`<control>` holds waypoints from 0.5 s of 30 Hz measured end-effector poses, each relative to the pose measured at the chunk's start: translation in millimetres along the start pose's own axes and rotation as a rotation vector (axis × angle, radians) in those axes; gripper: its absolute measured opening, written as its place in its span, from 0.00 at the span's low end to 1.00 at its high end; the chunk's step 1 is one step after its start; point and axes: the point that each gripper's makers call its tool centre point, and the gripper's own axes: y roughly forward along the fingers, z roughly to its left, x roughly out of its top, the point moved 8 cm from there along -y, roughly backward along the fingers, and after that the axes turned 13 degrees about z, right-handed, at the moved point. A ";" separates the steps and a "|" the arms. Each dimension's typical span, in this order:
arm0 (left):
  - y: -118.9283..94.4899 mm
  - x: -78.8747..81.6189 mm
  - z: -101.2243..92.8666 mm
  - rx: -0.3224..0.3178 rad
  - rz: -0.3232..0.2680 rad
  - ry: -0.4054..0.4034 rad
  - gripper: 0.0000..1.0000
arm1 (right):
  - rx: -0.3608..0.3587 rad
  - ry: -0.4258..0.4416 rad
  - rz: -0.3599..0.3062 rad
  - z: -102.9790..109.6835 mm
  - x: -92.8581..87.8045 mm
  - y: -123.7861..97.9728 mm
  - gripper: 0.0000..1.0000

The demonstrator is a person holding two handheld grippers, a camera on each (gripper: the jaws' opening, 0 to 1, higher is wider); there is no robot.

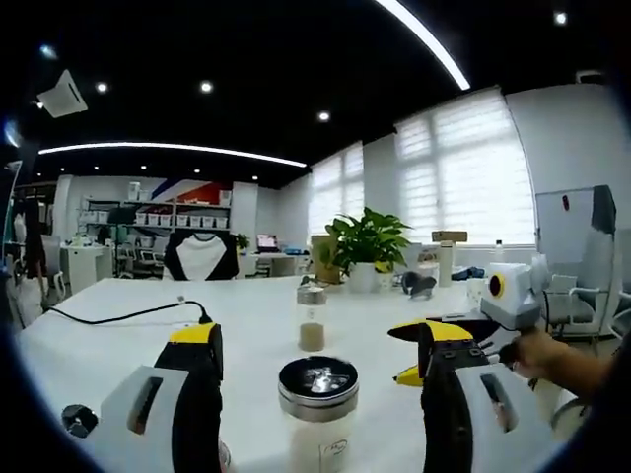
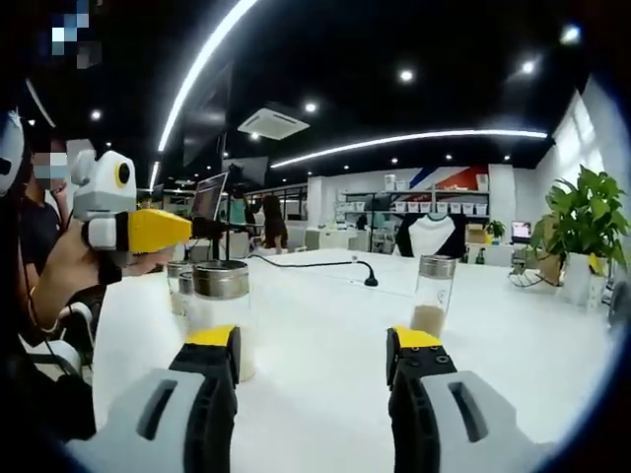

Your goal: Rotate the seasoning bottle until the label or dispensing opening points toward the visible target arrow and the bottle remains upright within the marked orientation range

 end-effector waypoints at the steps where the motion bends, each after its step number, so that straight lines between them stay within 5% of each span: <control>1: -0.4 -0.7 -0.1 -0.005 0.002 0.003 0.86 | -0.008 -0.002 0.000 -2.5 1.7 1.3 0.59; 15: -7.4 -2.5 -3.3 -0.064 0.022 0.034 0.81 | -0.079 0.012 0.014 -36.4 15.9 27.0 0.58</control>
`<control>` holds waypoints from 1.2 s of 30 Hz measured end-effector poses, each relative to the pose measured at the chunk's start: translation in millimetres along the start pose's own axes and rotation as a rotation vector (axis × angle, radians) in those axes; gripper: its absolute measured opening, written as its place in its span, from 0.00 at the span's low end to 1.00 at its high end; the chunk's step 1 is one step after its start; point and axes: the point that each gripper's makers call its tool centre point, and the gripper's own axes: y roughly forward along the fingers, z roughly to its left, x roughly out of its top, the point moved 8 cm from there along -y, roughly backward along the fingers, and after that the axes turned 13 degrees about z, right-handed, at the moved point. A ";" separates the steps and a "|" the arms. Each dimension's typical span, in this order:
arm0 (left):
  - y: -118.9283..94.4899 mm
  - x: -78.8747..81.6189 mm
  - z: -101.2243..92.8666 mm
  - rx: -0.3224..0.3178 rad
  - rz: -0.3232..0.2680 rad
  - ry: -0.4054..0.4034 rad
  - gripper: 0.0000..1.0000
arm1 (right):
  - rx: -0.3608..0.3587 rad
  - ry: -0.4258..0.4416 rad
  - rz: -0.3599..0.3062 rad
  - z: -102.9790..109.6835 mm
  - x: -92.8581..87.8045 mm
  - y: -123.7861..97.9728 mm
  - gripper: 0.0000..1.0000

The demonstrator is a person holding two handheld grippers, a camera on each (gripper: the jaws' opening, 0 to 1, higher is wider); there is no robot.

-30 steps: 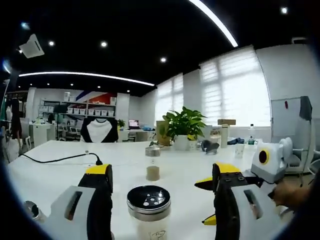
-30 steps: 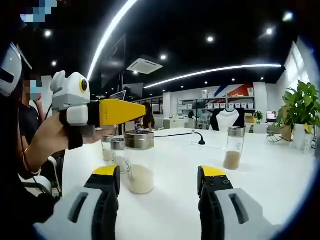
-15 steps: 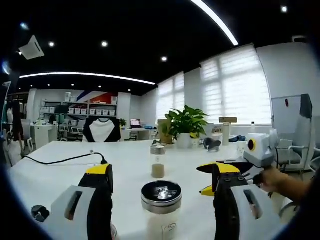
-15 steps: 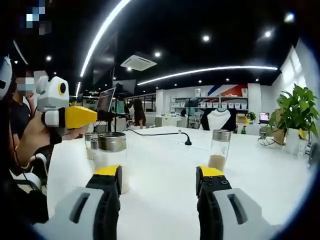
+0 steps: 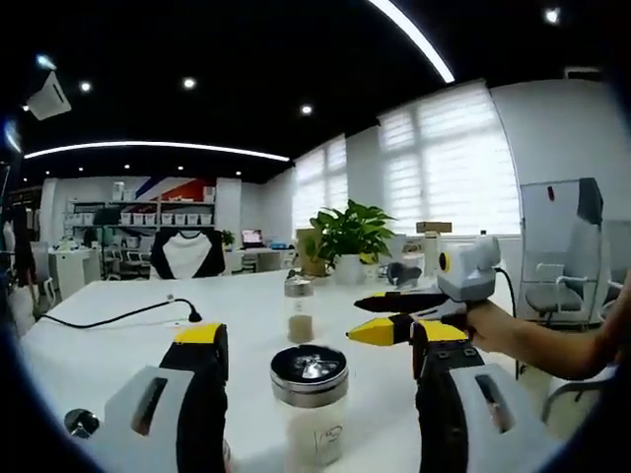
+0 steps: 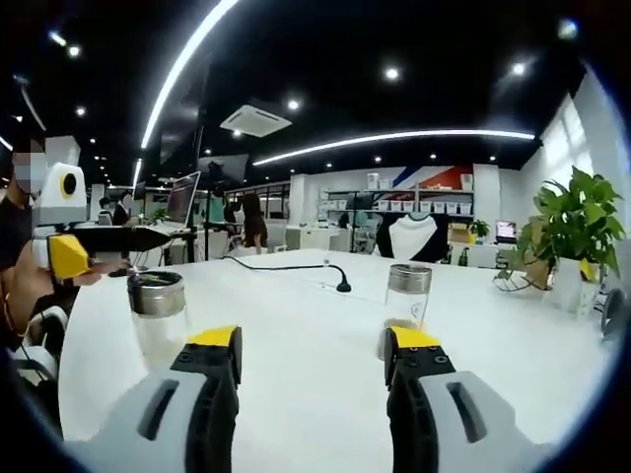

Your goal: Rotate the seasoning bottle until the label or dispensing opening points toward the visible target arrow and the bottle remains upright within the marked orientation range

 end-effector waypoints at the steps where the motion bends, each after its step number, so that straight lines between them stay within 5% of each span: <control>1: -0.3 -0.2 0.0 0.000 0.000 0.001 0.81 | -0.004 -0.001 0.002 -1.1 0.8 1.4 0.58; 13: -4.3 -1.5 7.5 -0.036 -0.014 -0.036 0.77 | -0.022 -0.005 0.019 -23.7 14.0 23.8 0.55; 23: -8.8 -0.4 12.4 -0.038 -0.019 -0.041 0.77 | -0.075 0.060 -0.037 -58.3 28.9 42.1 0.55; 36: -8.7 -1.4 7.9 -0.081 -0.006 -0.024 0.78 | -0.132 0.057 -0.001 -77.9 24.4 79.8 0.55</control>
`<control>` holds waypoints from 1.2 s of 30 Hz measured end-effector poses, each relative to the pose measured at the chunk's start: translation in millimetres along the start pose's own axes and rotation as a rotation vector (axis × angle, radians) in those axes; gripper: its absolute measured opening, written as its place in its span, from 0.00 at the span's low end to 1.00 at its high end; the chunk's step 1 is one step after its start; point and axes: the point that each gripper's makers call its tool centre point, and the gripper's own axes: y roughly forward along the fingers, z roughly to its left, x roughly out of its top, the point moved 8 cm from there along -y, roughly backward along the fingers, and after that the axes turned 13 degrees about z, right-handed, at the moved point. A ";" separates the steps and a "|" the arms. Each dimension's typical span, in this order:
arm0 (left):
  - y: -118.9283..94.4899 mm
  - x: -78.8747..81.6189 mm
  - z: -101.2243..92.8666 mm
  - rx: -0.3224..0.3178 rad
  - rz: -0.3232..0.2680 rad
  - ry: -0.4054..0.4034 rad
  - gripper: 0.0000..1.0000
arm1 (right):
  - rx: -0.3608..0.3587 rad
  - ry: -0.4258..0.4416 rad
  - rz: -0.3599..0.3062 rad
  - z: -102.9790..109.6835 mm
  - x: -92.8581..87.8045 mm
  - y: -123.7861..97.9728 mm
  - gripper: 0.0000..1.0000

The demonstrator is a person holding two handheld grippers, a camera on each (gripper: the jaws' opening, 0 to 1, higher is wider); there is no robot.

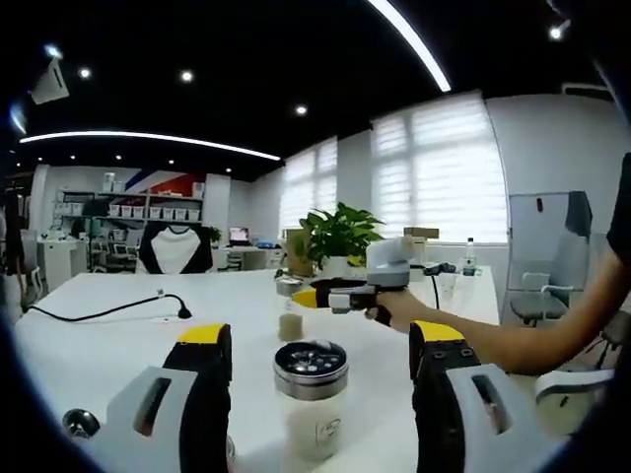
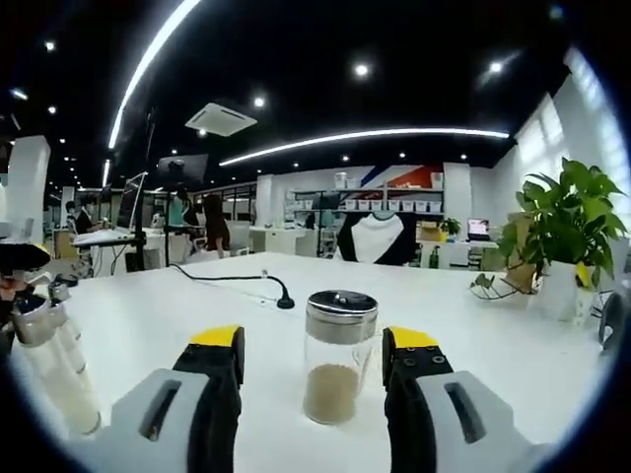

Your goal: Rotate the seasoning bottle until the label or dispensing opening points toward the visible target arrow and the bottle remains upright within the marked orientation range

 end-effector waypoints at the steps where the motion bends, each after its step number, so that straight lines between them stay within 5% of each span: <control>1: -0.4 -0.5 0.0 -0.002 0.003 0.002 0.78 | -0.003 0.000 0.003 -1.4 0.2 3.3 0.55; 5: -1.1 -3.0 1.3 0.002 0.013 -0.001 0.78 | -0.047 -0.013 0.029 -10.7 1.4 15.8 0.55; 17: 2.4 -7.8 1.0 -0.023 0.038 -0.008 0.77 | -0.017 0.000 0.046 -10.9 -0.8 43.5 0.47; 36: 5.4 -10.5 4.3 -0.043 0.030 -0.039 0.76 | -0.053 -0.048 0.002 -18.3 -0.9 46.4 0.37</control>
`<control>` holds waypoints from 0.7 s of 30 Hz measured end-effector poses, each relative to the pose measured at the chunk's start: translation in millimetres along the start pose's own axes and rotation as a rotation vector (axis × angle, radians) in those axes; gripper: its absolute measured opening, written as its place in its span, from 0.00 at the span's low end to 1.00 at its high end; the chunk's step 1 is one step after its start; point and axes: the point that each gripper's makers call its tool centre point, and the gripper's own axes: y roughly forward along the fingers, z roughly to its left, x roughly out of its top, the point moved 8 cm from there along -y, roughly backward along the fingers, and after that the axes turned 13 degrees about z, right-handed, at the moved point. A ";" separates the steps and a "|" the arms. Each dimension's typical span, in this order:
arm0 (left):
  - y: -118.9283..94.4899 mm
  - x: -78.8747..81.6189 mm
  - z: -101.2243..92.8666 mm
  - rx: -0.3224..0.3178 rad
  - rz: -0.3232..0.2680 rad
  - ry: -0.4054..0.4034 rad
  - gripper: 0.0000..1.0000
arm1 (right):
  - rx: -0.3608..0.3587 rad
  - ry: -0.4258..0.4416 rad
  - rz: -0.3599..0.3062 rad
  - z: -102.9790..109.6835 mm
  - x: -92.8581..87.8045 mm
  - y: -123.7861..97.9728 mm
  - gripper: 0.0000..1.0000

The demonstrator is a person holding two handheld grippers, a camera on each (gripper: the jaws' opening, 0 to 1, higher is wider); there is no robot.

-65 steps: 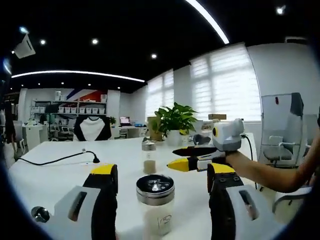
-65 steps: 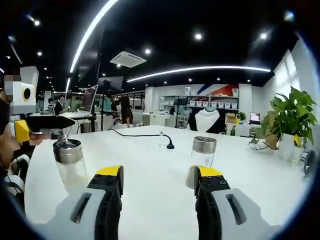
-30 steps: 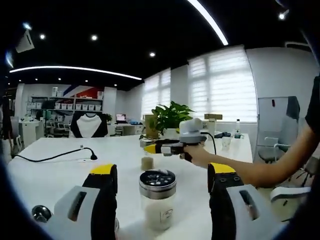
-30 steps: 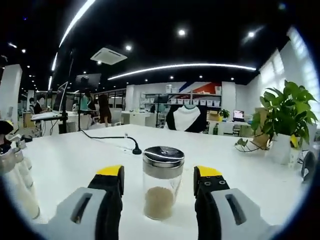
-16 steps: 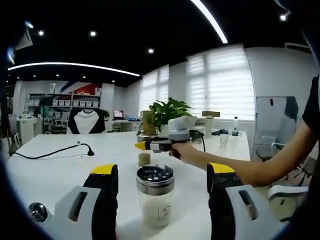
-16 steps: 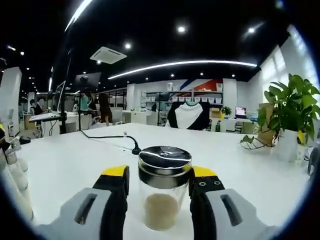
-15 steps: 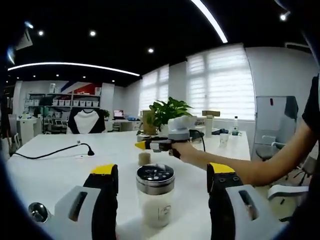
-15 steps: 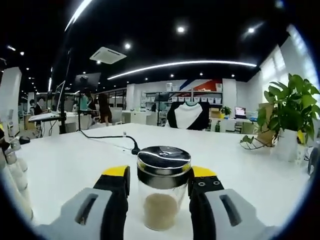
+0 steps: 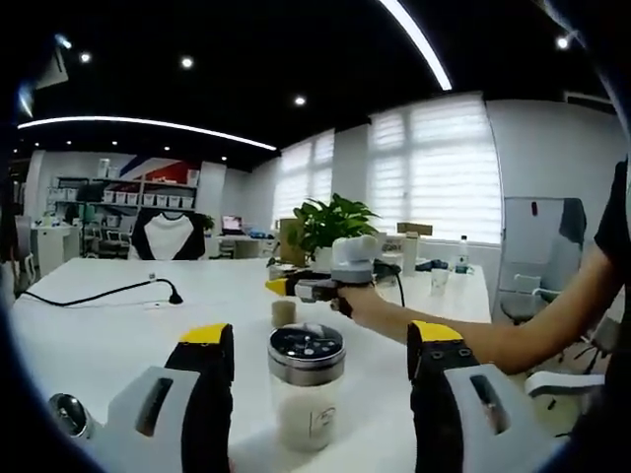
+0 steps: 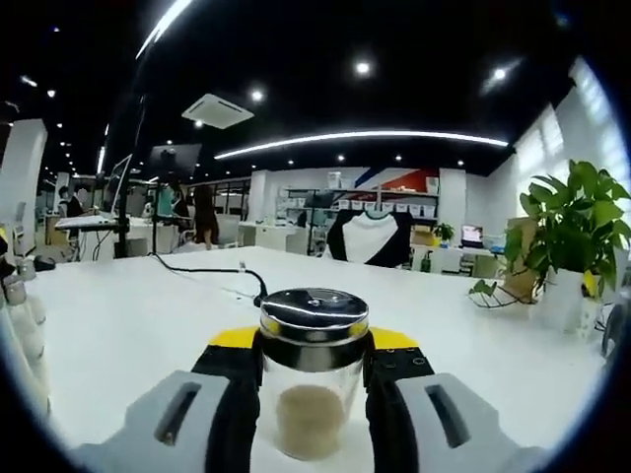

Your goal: Rotate the seasoning bottle until the label or dispensing opening points toward the visible target arrow and the bottle remains upright within the marked orientation range

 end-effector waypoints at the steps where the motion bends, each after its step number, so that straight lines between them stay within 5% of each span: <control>1: 0.2 0.2 -0.2 0.000 -0.001 0.001 0.75 | 0.003 0.011 -0.002 -0.8 -0.2 -0.6 0.37; 4: 1.1 0.4 -0.3 0.002 0.003 0.006 0.75 | 0.018 0.078 -0.030 -3.2 -0.6 -4.2 0.37; 21: 4.9 3.3 -17.7 -0.028 0.024 0.041 0.74 | 0.038 0.052 -0.073 2.3 3.0 -50.2 0.37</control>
